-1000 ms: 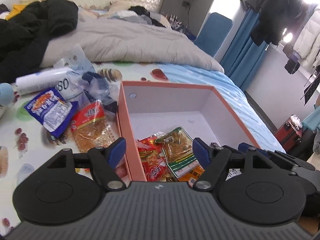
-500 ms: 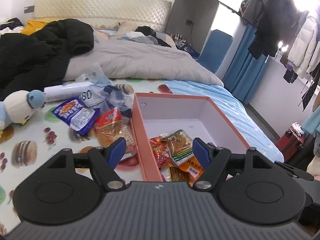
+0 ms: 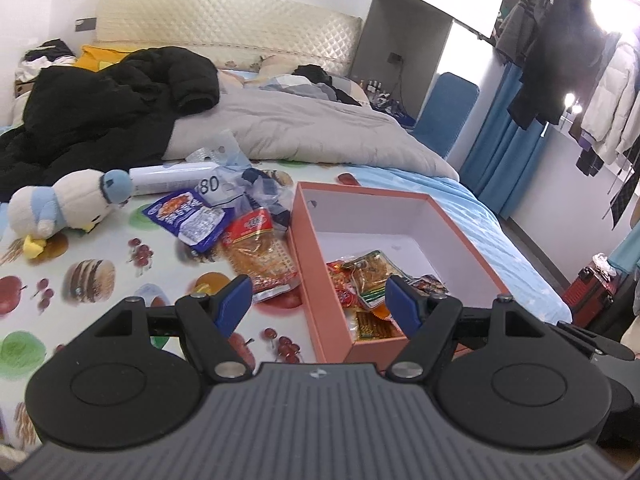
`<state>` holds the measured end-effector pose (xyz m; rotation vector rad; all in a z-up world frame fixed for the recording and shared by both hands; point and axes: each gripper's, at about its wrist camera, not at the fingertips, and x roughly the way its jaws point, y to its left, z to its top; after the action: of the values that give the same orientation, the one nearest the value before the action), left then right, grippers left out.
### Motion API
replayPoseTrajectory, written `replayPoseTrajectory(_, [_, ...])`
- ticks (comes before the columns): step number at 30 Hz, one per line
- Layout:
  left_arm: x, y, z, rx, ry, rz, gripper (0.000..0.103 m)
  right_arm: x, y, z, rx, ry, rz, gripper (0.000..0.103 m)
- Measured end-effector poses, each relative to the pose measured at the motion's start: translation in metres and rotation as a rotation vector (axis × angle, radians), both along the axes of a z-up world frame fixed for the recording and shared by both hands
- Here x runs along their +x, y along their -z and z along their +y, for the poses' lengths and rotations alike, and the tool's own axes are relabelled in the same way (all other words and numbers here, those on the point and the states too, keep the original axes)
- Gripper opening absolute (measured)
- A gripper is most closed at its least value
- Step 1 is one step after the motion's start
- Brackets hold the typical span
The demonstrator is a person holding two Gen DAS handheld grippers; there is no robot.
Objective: Organize snacks
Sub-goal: 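Withdraw both open tools from the box back toward the snack pile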
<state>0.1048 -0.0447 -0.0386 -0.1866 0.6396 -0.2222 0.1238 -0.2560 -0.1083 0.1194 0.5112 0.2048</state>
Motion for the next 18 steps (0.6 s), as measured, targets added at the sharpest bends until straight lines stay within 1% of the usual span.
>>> replayPoseTrajectory(7, [-0.027,0.001,0.015,0.002,-0.049,-0.006,0.079,-0.023,0.000,0.022,-0.013,-0.070,-0.013,0.051])
replayPoseTrajectory(13, [-0.050,0.013,0.036,0.007,-0.118,0.030,0.079,-0.039,0.002,0.041,-0.028,-0.135,-0.020,0.051])
replayPoseTrajectory(18, [-0.057,0.027,0.054,0.003,-0.163,0.074,0.079,-0.049,0.008,0.055,-0.042,-0.181,-0.013,0.051])
